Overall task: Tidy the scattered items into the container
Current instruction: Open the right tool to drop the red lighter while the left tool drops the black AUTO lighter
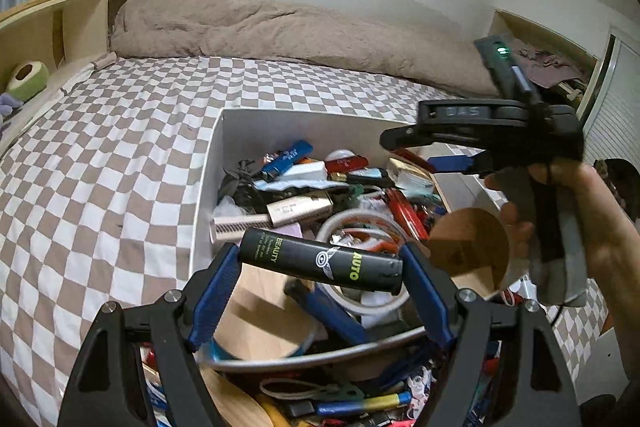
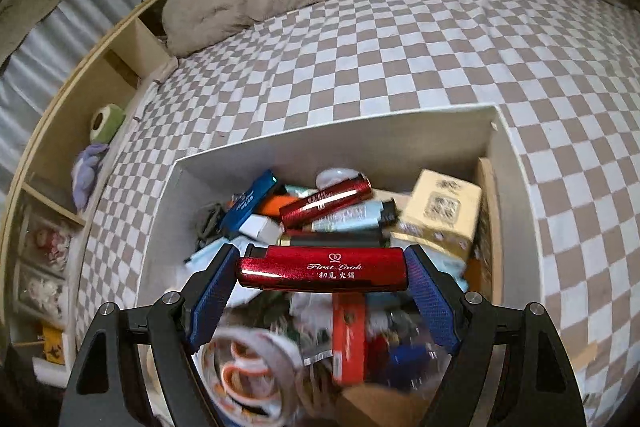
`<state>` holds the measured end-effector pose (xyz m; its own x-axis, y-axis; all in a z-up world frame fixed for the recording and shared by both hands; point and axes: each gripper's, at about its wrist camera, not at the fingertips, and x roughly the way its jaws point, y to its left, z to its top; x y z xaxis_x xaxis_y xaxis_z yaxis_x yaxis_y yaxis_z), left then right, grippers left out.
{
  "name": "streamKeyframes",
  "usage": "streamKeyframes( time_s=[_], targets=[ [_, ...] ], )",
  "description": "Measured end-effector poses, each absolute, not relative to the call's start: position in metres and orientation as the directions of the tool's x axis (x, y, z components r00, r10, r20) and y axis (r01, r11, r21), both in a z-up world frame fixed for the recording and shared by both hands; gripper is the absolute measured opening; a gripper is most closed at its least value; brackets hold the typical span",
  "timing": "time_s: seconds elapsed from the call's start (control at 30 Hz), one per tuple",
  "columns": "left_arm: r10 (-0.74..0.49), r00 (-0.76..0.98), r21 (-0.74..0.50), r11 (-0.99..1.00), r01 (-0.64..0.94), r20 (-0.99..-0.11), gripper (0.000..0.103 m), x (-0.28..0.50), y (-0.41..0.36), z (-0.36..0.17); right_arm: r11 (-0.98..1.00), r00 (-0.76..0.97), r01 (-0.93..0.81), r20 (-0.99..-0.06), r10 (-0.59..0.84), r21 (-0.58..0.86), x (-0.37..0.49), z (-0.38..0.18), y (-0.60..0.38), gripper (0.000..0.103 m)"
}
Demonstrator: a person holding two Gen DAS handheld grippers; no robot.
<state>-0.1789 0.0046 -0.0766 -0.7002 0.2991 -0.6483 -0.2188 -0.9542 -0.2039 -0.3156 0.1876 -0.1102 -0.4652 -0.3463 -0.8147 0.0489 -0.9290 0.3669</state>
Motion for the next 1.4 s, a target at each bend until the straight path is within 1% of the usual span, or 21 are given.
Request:
streamKeyframes(
  time_s=[0.1, 0.2, 0.27, 0.3, 0.43, 0.53, 0.7, 0.87, 1.1, 1.27, 1.4],
  targets=[
    [0.296, -0.704, -0.205, -0.955, -0.213, -0.645, 0.081, -0.185, 0.003, -0.074, -0.937, -0.461, 0.055, -0.824, -0.329, 0.344, -0.330, -0.114, 0.179, 0.083],
    [0.300, -0.701, -0.216, -0.954, -0.209, -0.646, 0.081, -0.191, 0.002, -0.074, -0.927, -0.476, 0.071, -0.804, -0.356, 0.369, -0.340, -0.116, 0.175, 0.083],
    [0.299, -0.699, -0.216, -0.954, -0.208, -0.650, 0.081, -0.195, 0.002, -0.075, -0.926, -0.506, 0.078, -0.785, -0.356, 0.370, -0.343, -0.113, 0.172, 0.094],
    [0.298, -0.698, -0.214, -0.955, -0.208, -0.651, 0.081, -0.196, 0.002, -0.075, -0.928, -0.527, 0.079, -0.775, -0.350, 0.365, -0.342, -0.110, 0.171, 0.103],
    [0.290, -0.695, -0.204, -0.957, -0.206, -0.658, 0.081, -0.204, 0.003, -0.075, -0.934, -0.555, 0.120, -0.758, -0.344, 0.336, -0.339, -0.100, 0.168, 0.103],
    [0.303, -0.685, -0.218, -0.953, -0.210, -0.663, 0.081, -0.213, 0.005, -0.074, -0.927, -0.561, 0.130, -0.745, -0.361, 0.352, -0.331, -0.095, 0.175, 0.103],
    [0.343, -0.653, -0.273, -0.939, -0.210, -0.675, 0.081, -0.234, 0.006, -0.070, -0.908, -0.574, 0.129, -0.716, -0.397, 0.399, -0.318, -0.089, 0.195, 0.103],
    [0.384, -0.607, -0.337, -0.921, -0.197, -0.696, 0.081, -0.262, 0.003, -0.066, -0.914, -0.594, 0.147, -0.705, -0.387, 0.378, -0.303, -0.083, 0.205, 0.103],
    [0.359, -0.586, -0.332, -0.930, -0.158, -0.727, 0.081, -0.300, 0.005, -0.061, -0.912, -0.586, 0.173, -0.705, -0.399, 0.373, -0.287, -0.085, 0.217, 0.103],
    [0.370, -0.553, -0.351, -0.925, -0.145, -0.746, 0.081, -0.323, 0.015, -0.067, -0.899, -0.581, 0.200, -0.692, -0.428, 0.389, -0.276, -0.087, 0.220, 0.103],
    [0.336, -0.538, -0.317, -0.939, -0.132, -0.773, 0.081, -0.338, 0.024, -0.072, -0.897, -0.574, 0.232, -0.692, -0.439, 0.376, -0.268, -0.089, 0.218, 0.103]
  ],
)
